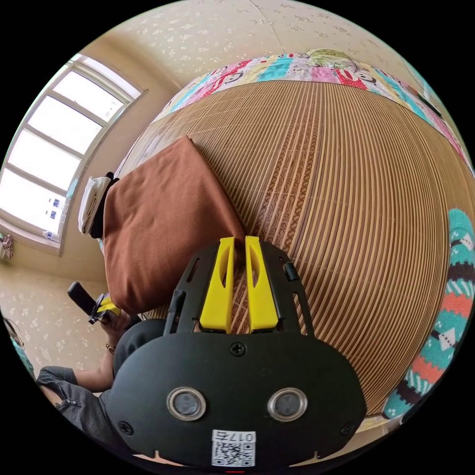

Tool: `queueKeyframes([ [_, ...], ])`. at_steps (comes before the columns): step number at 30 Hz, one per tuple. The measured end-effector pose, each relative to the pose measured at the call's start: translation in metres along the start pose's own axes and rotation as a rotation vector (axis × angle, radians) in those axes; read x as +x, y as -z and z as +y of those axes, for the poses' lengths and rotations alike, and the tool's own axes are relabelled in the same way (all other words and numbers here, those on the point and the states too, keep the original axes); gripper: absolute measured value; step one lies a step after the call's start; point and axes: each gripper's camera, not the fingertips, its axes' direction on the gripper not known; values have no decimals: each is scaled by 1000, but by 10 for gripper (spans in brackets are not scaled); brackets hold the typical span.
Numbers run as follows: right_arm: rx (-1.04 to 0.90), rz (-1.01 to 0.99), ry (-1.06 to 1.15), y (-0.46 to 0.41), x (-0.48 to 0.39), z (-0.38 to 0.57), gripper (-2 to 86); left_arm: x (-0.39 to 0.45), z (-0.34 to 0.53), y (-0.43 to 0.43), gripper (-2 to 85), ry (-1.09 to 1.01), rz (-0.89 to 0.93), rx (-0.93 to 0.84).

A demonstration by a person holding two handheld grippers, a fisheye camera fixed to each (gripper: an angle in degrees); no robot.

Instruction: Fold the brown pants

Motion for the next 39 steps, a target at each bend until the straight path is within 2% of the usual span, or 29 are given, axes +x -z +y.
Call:
queueKeyframes([
  [13,2,-23,-9,7,1,6,25,-21,-5,-1,82,155,-2,75],
  [18,1,-18,-6,7,-1,9,23,-24,-9,12,114,195,-103,114],
  [21,-1,-18,-6,6,-2,10,21,-10,-13,9,80,127,-105,131],
  [28,-3,-15,-7,5,-3,16,19,7,-23,-1,63,69,-140,128],
  [32,-5,-10,-4,4,-5,18,20,7,-30,2,4,47,-182,77],
  [39,-6,-6,-6,2,-6,23,24,-22,-32,36,-9,83,49,131],
])
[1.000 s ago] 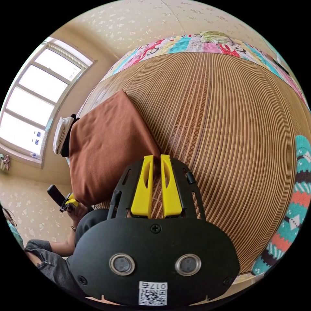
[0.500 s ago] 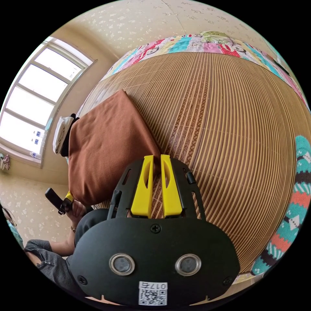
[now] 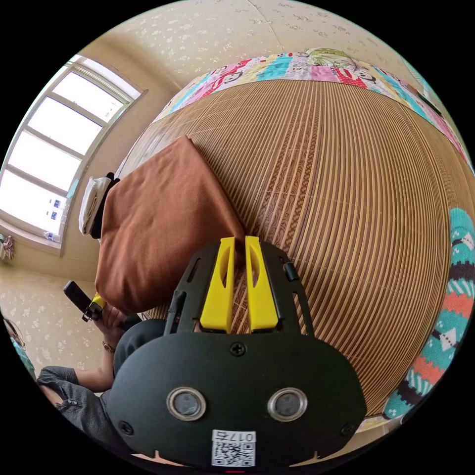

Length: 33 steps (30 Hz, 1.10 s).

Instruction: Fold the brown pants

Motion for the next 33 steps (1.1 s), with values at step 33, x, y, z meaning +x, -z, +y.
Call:
queueKeyframes([
  [33,6,-24,-21,16,11,13,25,-10,96,-79,72,-274,-207,-153],
])
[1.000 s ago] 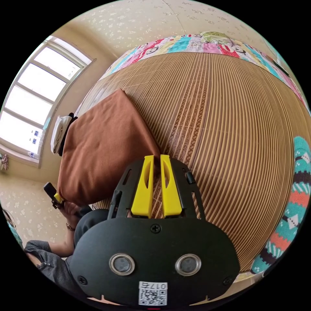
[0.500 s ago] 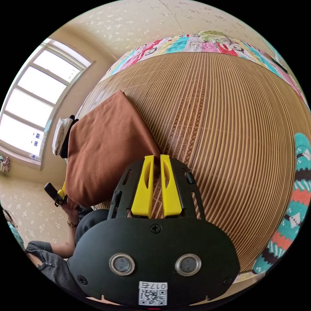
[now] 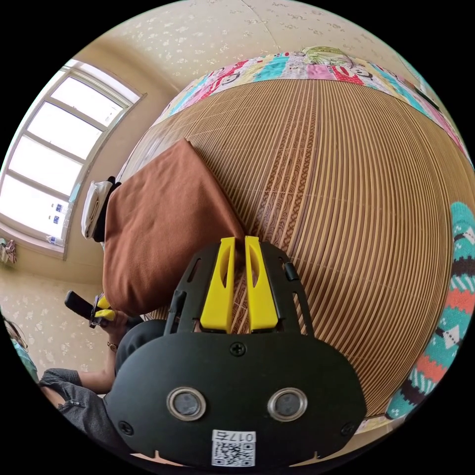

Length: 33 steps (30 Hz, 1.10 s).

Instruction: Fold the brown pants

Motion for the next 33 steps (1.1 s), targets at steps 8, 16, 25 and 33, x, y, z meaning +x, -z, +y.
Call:
queueKeyframes([
  [8,3,-29,-14,11,9,0,27,10,13,-34,50,-63,-55,-86],
  [16,14,-109,-46,26,28,0,30,13,38,-45,45,-2,-131,-12],
  [25,28,-229,-98,39,55,1,30,36,27,-83,42,-158,-149,-96],
  [33,33,-252,-100,45,59,2,31,64,4,-140,32,-379,-290,-370],
])
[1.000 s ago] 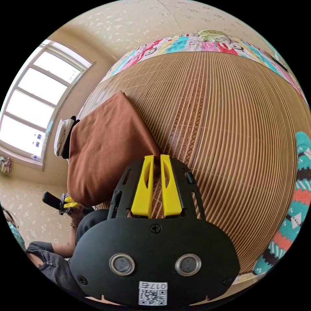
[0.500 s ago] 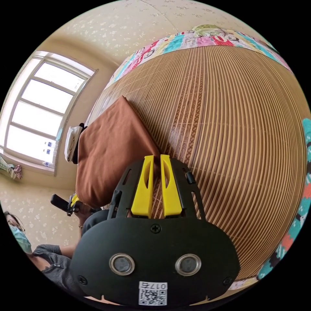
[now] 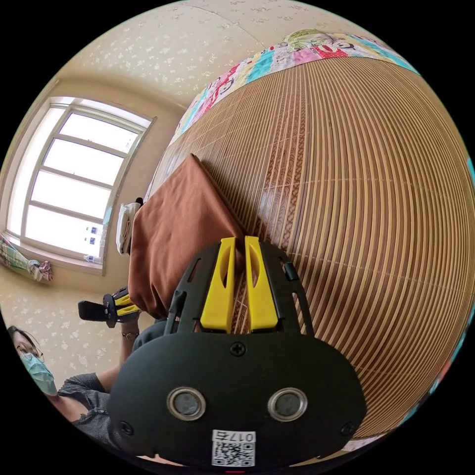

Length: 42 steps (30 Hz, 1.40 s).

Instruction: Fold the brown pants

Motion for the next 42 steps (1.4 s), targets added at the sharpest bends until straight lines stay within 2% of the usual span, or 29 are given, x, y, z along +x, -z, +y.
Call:
queueKeyframes([
  [8,12,-42,-20,0,6,3,32,-24,10,13,0,152,152,81],
  [13,13,74,38,-5,-19,5,30,-52,0,20,-4,267,328,-39],
  [17,40,164,104,-5,-43,11,27,-85,9,51,-6,345,532,40],
  [20,48,177,120,-7,-50,14,24,-98,34,37,-6,423,575,15],
  [23,3,206,109,-17,-51,10,23,-67,47,15,-4,390,467,-90],
  [28,-13,164,99,-22,-45,8,24,-35,57,31,9,370,327,14],
  [32,-9,93,63,-19,-32,6,24,-9,53,31,85,238,217,-21],
  [36,-6,75,57,-18,-31,5,24,9,41,24,92,163,63,-55],
  [39,-5,79,58,-17,-32,4,24,7,34,31,85,141,46,14],
  [42,-6,62,51,-16,-30,2,24,4,28,25,81,62,49,-11],
])
